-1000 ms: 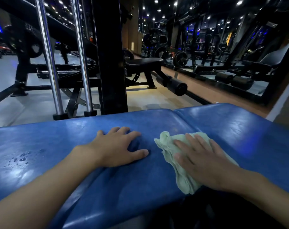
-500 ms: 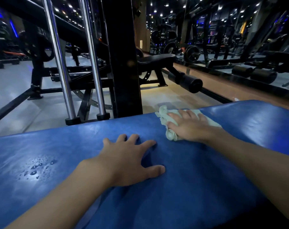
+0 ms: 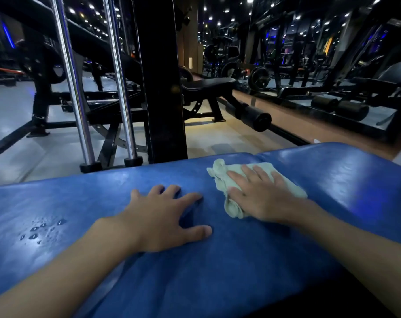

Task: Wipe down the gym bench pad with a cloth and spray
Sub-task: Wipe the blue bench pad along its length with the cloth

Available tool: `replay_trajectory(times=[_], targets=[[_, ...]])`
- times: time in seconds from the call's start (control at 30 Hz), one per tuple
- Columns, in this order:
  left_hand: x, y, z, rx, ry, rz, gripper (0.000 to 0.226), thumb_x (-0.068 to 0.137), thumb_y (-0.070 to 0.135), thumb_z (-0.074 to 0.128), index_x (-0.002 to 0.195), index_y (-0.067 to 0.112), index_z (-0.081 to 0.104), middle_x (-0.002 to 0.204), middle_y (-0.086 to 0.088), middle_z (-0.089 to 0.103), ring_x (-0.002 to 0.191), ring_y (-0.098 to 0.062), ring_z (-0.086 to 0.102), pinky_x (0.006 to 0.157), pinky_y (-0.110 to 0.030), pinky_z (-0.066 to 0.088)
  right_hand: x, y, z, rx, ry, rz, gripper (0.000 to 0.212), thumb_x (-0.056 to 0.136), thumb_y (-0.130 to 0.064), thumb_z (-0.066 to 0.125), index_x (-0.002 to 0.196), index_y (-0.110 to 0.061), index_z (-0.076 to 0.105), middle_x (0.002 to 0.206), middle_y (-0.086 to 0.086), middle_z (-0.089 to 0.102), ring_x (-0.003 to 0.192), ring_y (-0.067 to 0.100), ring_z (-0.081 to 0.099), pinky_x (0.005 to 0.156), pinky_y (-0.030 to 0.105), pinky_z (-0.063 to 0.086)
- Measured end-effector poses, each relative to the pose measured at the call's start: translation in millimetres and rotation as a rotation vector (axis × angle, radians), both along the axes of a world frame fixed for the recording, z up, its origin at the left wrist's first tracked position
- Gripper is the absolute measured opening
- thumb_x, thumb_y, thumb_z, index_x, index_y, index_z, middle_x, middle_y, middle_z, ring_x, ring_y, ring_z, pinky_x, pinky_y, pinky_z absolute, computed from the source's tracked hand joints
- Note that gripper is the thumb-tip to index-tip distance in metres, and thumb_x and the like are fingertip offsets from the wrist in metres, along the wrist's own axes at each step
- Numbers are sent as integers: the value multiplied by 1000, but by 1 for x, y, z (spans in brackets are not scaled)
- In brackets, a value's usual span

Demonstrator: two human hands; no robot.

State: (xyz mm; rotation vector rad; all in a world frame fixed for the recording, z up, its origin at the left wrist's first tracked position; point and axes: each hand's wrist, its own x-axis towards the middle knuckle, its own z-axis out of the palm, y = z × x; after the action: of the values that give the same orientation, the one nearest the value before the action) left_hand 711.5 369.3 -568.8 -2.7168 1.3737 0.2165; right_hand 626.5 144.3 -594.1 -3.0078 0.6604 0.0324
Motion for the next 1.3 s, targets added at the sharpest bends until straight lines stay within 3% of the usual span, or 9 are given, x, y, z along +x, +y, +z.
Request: replay_trajectory(times=[0.1, 0.17, 0.27, 0.33, 0.4, 0.5, 0.9, 1.13, 1.3], targets=[[-1, 0, 2, 9, 9, 12, 93, 62, 96, 12, 145, 56, 10, 153, 9, 27, 143, -19, 23, 107, -56, 27, -56, 19, 1, -123, 27, 70, 85, 74, -65, -13, 154, -42, 7, 165, -5, 7, 151, 21, 3, 118, 53, 7], [-3, 1, 3, 3, 18, 15, 87, 69, 93, 18, 147, 55, 12, 154, 8, 26, 144, -20, 23, 108, -56, 26, -88, 28, -4, -154, -20, 99, 87, 76, -68, -22, 153, -43, 12, 163, -7, 16, 151, 22, 11, 118, 53, 12], [-4, 5, 4, -39, 20, 3, 79, 77, 88, 24, 147, 51, 19, 152, 10, 28, 144, -18, 24, 109, -54, 27, -114, 36, -12, -198, -108, 111, 68, 95, -63, -5, 145, -39, 33, 147, -3, 49, 135, 28, 47, 110, 52, 25], [-1, 10, 6, -38, 9, 17, 77, 78, 87, 25, 146, 52, 20, 154, 11, 25, 146, -18, 21, 110, -55, 27, -113, 37, -12, -202, -130, 109, 62, 97, -60, 2, 141, -37, 39, 141, -2, 54, 129, 27, 53, 106, 53, 30], [4, 13, 8, 8, 18, 46, 79, 75, 90, 25, 145, 55, 16, 156, 10, 21, 146, -20, 19, 110, -58, 26, -99, 38, -2, -176, -83, 109, 70, 91, -66, -5, 146, -41, 30, 152, -4, 40, 139, 26, 40, 110, 57, 29], [7, 14, 7, 51, 34, 53, 87, 69, 93, 20, 146, 55, 10, 156, 9, 22, 145, -19, 21, 109, -57, 27, -60, 24, 3, -53, 16, 79, 88, 68, -68, -12, 151, -49, 4, 163, -12, 3, 151, 17, 2, 119, 52, 5], [11, 12, -1, 50, -13, 32, 85, 70, 94, 16, 144, 55, 4, 155, 10, 22, 143, -19, 20, 105, -54, 29, 113, -19, 1, 18, 28, -24, 63, 92, -61, 12, 153, -46, 9, 165, -4, 9, 150, 22, 6, 116, 56, 0], [10, 16, 4, -5, 48, 52, 80, 77, 90, 28, 147, 54, 14, 155, 12, 25, 145, -15, 20, 110, -55, 25, 46, 18, -2, 4, -15, 3, 60, 94, -56, 14, 152, -40, 12, 164, 1, 8, 150, 25, 1, 117, 56, -2], [12, 24, 7, -80, 79, 82, 67, 87, 77, 40, 146, 50, 28, 156, 15, 28, 145, -13, 26, 110, -54, 28, -47, 70, 0, -71, -58, 43, 76, 76, -63, -1, 148, -41, 15, 163, 1, 14, 149, 25, 10, 118, 53, 5]])
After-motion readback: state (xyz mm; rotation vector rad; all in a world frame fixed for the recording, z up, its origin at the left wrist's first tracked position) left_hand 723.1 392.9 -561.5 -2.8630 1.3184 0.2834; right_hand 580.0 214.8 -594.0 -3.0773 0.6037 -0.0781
